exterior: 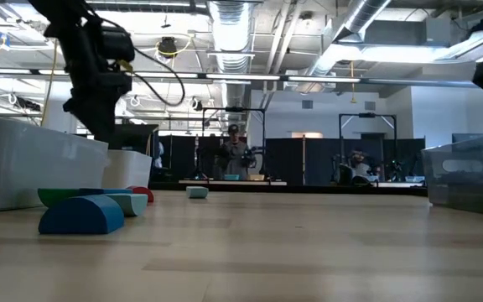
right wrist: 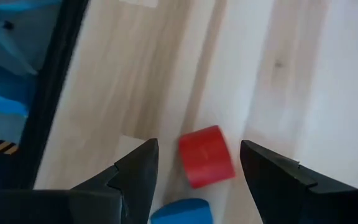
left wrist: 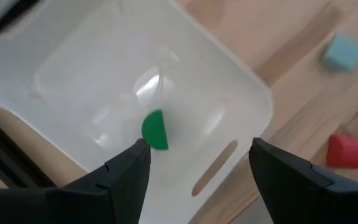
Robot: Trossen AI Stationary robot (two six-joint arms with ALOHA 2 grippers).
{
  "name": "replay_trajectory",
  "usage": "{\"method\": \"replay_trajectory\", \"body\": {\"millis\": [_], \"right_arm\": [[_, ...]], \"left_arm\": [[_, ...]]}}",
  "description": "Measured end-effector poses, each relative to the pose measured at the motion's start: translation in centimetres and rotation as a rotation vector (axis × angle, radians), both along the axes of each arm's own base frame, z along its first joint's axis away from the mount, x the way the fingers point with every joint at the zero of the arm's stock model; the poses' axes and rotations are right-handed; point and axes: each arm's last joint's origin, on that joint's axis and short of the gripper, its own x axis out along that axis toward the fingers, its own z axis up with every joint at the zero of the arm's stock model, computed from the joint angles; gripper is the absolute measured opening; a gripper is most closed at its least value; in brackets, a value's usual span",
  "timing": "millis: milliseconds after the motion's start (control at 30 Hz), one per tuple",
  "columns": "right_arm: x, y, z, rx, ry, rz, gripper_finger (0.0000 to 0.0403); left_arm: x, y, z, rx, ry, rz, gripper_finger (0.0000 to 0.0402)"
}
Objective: Sort blocks by size
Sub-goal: Put the red semicircular block into the white bin
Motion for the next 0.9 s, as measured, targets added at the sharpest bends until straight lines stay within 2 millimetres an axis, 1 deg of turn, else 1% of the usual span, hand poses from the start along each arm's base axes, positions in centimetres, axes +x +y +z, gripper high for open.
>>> {"method": "replay_trajectory", "body": {"millis": [133,267,433,533,733,833,900], "right_arm": [[-0.3,-0.2,-0.5,-0.006,0.022,0.007,0.0255],[0.3,-0.6,-0.4,-0.007,0.002,0.021,0.0255],[0.7,-0.9,-0.5,0.003,0.004,0.042,0.0255],[0.4,-1.0,-1.1,0.036,0.011,0.056,0.0255],[0.4,-1.0,-1.3,0.041,0.01,0.059,0.0255],[0.6,-1.0,-1.9,0.027,0.024,0.053,0.0255],[0.6,-0.7,-3.0,0.017,0.057,0.064,0.0255]], "left_arm": [[-0.5,-0.5,1.1,0.059,-0.06,0.012,0.0261],[-0.9,-1.0,1.9,0.098,-0.099,0.018,0.0261],[-1.3,-1.4,2.4,0.121,-0.127,0.028,0.0261],[-1.4,-1.6,2.7,0.129,-0.141,0.036,0.0261],[-1.7,-2.0,3.0,0.134,-0.17,0.04,0.0261],[-1.7,-2.0,3.0,0.134,-0.173,0.042,0.0261],[-1.7,-2.0,3.0,0.133,-0.176,0.045,0.0261]]}}
